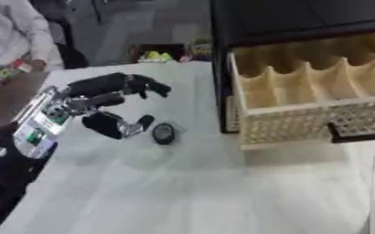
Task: Pick up objects from table and place into drawer.
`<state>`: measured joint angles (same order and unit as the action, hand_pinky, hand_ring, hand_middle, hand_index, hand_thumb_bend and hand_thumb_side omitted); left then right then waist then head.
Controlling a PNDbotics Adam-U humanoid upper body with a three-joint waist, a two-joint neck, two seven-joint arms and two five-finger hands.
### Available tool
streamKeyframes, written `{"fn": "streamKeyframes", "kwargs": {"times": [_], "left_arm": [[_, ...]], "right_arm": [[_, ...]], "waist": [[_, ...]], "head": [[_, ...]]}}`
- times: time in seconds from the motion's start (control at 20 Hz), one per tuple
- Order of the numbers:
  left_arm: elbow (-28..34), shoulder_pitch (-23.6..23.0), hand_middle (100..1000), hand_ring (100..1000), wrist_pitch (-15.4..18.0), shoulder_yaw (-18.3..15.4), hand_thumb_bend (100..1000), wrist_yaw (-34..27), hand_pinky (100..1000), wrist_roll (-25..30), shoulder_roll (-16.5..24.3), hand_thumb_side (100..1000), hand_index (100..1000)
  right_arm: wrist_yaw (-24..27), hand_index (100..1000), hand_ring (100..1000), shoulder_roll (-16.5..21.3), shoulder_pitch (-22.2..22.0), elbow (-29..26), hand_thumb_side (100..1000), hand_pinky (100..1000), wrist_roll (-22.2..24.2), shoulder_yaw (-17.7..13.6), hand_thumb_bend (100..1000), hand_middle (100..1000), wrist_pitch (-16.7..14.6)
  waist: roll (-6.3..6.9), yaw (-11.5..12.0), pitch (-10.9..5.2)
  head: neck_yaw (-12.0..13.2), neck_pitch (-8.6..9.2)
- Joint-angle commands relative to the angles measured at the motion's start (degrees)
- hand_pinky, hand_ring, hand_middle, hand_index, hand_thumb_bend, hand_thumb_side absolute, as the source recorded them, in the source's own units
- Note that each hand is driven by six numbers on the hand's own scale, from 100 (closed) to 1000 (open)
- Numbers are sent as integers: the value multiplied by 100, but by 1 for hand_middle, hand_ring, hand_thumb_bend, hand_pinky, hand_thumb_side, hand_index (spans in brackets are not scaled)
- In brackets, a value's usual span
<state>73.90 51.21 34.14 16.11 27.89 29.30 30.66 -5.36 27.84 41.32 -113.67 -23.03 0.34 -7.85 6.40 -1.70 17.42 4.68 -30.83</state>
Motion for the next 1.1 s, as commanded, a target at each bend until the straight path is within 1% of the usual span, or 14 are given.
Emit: {"fn": "streamKeyframes", "kwargs": {"times": [0.05,0.1,0.2,0.4,0.45,0.5,0.55,0.6,0.65,0.75,0.85,0.95,1.0,1.1], "left_arm": [[62,173,813,887,1782,37,100,258,729,1740,195,662,990],[62,189,814,889,1782,52,100,303,729,1746,201,678,994],[41,217,815,891,1782,75,100,408,739,1793,209,747,1000],[-7,252,818,894,1782,76,100,626,751,1823,197,780,998],[-12,255,819,899,1782,81,119,709,759,1817,192,783,984],[-7,256,820,900,1782,86,152,807,764,1790,188,808,979],[-3,254,822,902,1782,99,165,914,769,1761,185,831,975],[-5,249,822,902,1782,116,165,1024,769,1722,179,831,975],[-5,247,811,897,1782,125,191,1135,774,1669,178,839,964],[-17,235,804,894,1782,156,218,1375,787,1544,182,886,952],[-42,219,807,894,1782,212,232,1589,795,1429,182,880,958],[-46,205,816,896,1782,278,218,1753,800,1308,185,824,986],[-46,202,818,895,1782,314,217,1817,801,1251,187,834,990],[-49,206,825,898,1782,376,238,1901,807,1179,196,885,998]], "right_arm": [[40,692,484,47,90,-92,950,251,-14,-55,878,480,9],[42,691,483,46,89,-92,952,252,-15,-57,878,480,9],[50,690,483,39,90,-92,955,251,-16,-58,877,479,11],[71,689,483,30,87,-92,963,252,-15,-64,875,478,16],[79,689,482,25,85,-92,966,252,-14,-65,874,478,18],[86,689,482,20,83,-92,968,252,-13,-67,873,478,19],[89,689,482,16,81,-92,968,252,-12,-71,873,478,22],[92,689,482,13,80,-92,988,252,-12,-74,867,478,24],[96,689,482,11,77,-92,971,252,-12,-77,872,478,24],[104,688,482,7,73,-92,975,254,-14,-83,871,478,22],[110,688,482,3,65,-92,979,255,-18,-89,870,478,24],[116,688,482,-3,53,-92,984,256,-23,-95,869,478,28],[119,688,482,-5,47,-92,984,256,-26,-98,869,478,32],[124,688,482,-10,38,-92,986,256,-30,-100,869,478,35]], "waist": [[-12,-8,-91],[-8,-12,-89],[2,-26,-83],[21,-46,-75],[27,-55,-74],[31,-62,-73],[35,-70,-72],[38,-76,-71],[41,-81,-72],[49,-87,-75],[57,-84,-80],[63,-76,-90],[65,-72,-95],[66,-66,-106]], "head": [[41,57],[46,59],[58,66],[79,71],[88,74],[95,79],[103,81],[107,81],[111,78],[117,73],[118,64],[112,52],[106,45],[97,36]]}}
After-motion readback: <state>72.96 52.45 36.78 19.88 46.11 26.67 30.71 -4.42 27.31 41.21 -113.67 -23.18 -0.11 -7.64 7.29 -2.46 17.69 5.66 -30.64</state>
